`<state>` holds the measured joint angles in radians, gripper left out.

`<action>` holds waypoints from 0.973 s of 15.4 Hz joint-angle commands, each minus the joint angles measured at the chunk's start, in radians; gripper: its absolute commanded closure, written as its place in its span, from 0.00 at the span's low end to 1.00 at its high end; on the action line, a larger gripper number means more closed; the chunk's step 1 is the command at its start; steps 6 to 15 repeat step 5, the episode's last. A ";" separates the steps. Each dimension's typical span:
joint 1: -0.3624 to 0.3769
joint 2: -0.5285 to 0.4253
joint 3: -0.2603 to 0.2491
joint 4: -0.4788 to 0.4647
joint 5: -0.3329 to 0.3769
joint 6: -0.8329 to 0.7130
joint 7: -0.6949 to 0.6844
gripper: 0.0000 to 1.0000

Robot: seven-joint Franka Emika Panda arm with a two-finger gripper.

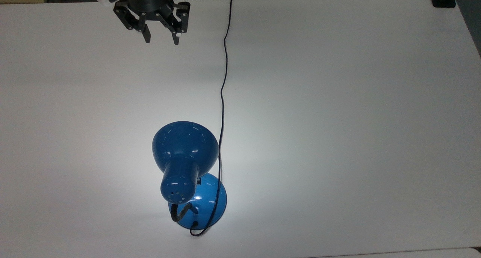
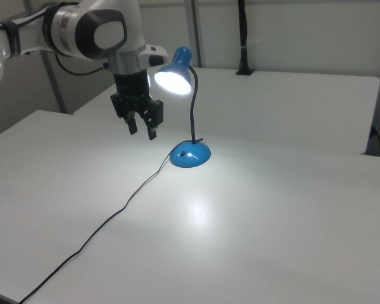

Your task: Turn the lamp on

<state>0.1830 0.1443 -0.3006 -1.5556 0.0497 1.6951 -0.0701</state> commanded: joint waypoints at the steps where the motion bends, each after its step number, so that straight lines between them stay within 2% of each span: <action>1: -0.010 -0.038 0.000 -0.012 -0.019 -0.038 -0.010 0.00; 15: -0.011 -0.031 0.000 0.006 -0.019 -0.063 -0.010 0.00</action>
